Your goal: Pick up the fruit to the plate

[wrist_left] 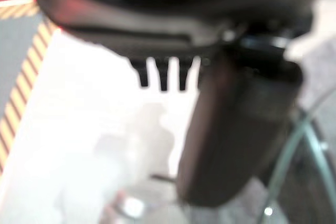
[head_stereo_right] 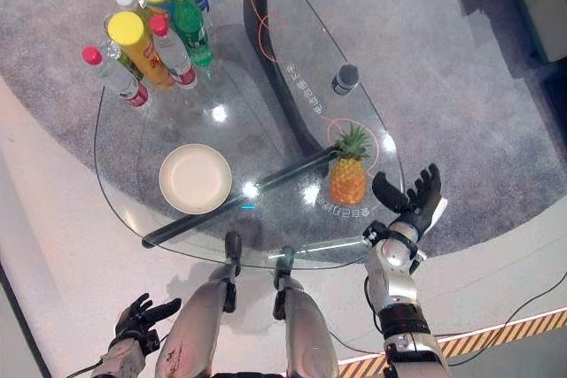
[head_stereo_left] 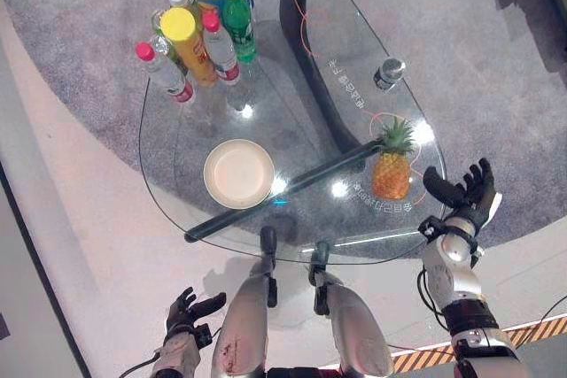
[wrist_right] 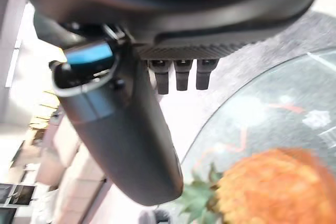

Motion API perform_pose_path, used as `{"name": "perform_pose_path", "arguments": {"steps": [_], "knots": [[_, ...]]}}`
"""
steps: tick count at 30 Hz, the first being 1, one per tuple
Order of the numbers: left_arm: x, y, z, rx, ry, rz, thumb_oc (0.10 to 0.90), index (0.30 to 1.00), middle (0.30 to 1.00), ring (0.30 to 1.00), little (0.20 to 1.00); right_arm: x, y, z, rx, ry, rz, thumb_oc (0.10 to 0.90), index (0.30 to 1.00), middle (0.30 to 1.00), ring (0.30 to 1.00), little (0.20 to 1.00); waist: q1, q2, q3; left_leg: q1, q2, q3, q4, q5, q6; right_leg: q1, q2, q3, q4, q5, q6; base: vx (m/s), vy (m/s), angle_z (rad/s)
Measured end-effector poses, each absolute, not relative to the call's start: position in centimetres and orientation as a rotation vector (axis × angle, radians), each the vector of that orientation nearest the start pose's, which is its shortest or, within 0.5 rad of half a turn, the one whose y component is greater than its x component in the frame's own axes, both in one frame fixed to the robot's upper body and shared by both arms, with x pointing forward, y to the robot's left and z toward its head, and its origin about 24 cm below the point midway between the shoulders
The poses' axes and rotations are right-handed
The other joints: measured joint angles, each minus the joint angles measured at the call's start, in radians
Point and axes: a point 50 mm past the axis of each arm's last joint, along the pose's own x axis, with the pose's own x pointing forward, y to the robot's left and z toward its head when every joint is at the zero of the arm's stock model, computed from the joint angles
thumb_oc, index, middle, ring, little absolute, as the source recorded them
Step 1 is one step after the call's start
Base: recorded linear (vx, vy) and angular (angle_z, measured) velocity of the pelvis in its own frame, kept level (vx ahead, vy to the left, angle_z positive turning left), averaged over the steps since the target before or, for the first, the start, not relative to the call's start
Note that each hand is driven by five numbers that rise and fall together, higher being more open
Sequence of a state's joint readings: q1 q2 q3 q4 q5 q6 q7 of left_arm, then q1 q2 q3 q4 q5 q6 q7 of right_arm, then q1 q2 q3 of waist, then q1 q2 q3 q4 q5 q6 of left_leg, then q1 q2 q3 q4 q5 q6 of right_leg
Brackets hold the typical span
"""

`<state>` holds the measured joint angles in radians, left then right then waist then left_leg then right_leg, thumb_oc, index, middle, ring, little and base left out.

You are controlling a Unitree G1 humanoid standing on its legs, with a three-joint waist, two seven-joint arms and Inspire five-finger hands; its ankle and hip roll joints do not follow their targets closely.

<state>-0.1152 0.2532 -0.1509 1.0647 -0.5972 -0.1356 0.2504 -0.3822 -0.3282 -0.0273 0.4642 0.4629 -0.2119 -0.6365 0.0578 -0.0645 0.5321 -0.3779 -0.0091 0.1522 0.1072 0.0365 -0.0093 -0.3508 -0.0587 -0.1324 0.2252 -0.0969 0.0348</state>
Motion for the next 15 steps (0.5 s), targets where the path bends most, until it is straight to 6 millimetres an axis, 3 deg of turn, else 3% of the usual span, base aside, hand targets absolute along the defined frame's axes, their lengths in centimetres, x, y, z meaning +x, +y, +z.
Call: {"name": "perform_pose_path", "arguments": {"steps": [11,15], "knots": [[19.2,22.9,-11.3,-0.154,0.744,0.502,0.8,0.9,0.9,0.9,0.9,33.6,-25.4,12.1,0.126,-0.193,-0.681,0.8,0.9,0.9,0.9,0.9,0.018,0.01,0.006,-0.136,0.0,0.002,0.02,0.028,0.009,-0.181,-0.01,0.001,0.11,-0.021,-0.01,-0.01,0.05,-0.01],[19.6,22.6,-11.0,-0.136,0.728,0.489,0.8,0.9,0.9,0.9,0.9,34.6,-24.6,12.7,0.081,-0.184,-0.644,0.8,0.9,0.9,0.9,0.9,0.025,0.013,0.006,-0.154,-0.001,0.0,0.02,0.036,0.01,-0.209,-0.011,0.0,0.131,-0.027,-0.016,0.0,0.019,0.01]]}}
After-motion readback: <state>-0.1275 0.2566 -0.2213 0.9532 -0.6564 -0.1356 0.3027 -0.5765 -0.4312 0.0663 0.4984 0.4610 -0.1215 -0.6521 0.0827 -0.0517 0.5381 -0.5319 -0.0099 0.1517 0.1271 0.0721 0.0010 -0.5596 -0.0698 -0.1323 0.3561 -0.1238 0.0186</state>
